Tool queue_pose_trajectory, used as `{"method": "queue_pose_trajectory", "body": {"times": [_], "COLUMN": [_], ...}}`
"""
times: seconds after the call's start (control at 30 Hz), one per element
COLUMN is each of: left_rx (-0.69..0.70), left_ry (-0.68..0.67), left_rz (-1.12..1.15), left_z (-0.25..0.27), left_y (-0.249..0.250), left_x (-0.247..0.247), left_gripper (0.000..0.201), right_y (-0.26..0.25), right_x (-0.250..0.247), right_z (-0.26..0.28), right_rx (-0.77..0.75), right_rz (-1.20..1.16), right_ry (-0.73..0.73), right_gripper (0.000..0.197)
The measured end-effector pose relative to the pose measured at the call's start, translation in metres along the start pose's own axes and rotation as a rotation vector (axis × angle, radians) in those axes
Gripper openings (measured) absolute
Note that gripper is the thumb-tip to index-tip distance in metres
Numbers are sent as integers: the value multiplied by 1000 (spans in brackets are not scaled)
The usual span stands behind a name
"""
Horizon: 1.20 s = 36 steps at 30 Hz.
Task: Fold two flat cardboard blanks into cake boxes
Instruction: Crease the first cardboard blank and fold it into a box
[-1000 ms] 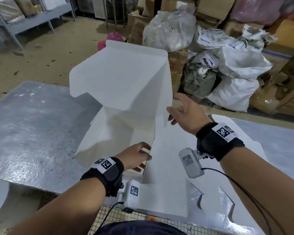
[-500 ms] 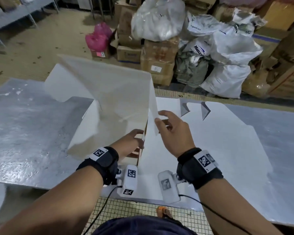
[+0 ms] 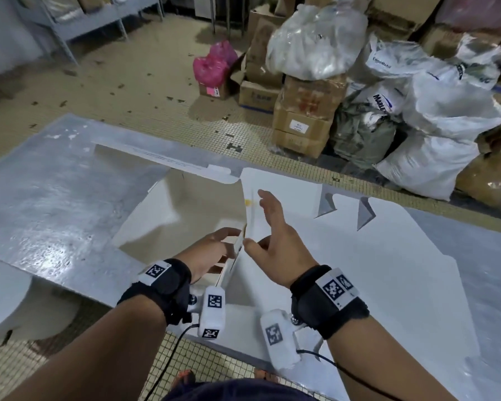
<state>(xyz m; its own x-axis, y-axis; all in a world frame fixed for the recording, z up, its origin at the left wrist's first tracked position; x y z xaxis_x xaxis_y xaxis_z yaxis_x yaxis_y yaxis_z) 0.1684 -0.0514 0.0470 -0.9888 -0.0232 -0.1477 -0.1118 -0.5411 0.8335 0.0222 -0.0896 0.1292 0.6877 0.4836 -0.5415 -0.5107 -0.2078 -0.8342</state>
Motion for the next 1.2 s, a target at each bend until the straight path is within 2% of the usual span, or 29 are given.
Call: {"method": "queue_pose_trajectory", "body": {"times": [0.07, 0.17, 0.37, 0.47, 0.57, 0.67, 0.87, 1.03, 1.1, 1.2], "left_rx": [-5, 14, 18, 2, -6, 4, 33, 26, 26, 40], "left_ry": [3, -8, -23, -31, -21, 3, -19, 30, 27, -10], "left_rz": [-19, -42, -43, -31, -24, -28, -17, -18, -52, -72], "left_z": [2, 1, 7, 8, 10, 9, 8, 9, 10, 9], "left_y": [-2, -4, -5, -4, -2, -1, 3, 4, 5, 6], "left_x": [0, 1, -1, 0, -2, -5, -9, -12, -12, -12], "left_gripper": [45, 43, 52, 51, 59, 50, 49, 27, 31, 46], "right_y": [-5, -13, -19, -21, -18, -14, -11, -5, -3, 1], "right_x": [1, -3, -7, -13, -16, -15, -6, 4, 7, 11], "right_z": [-6, -14, -33, -36, -38, -39, -29, -24, -23, -23], "right_rx": [-33, -53, -37, -34, -10, 16, 2, 5, 20, 40], "right_rz": [81, 150, 115, 72, -63, -177, -148, -205, -237, -278], "right_ry": [-42, -21, -35, -77, -96, -97, -59, -82, -91, -90], "right_gripper": [91, 93, 103, 96, 89, 88, 71, 73, 75, 86]}}
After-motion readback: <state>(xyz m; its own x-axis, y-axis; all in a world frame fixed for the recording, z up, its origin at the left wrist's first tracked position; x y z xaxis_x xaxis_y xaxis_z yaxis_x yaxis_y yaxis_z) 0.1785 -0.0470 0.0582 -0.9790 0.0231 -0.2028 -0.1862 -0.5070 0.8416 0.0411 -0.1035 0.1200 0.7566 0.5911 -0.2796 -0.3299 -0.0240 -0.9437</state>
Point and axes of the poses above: each hand's wrist, its own z-axis away from the middle knuckle, its own x-axis out of the palm, y = z × x, the point moved 6 cm from there along -z, towards the middle knuckle, and after that the axes turned 7 degrees about x, right-handed, at the moved point
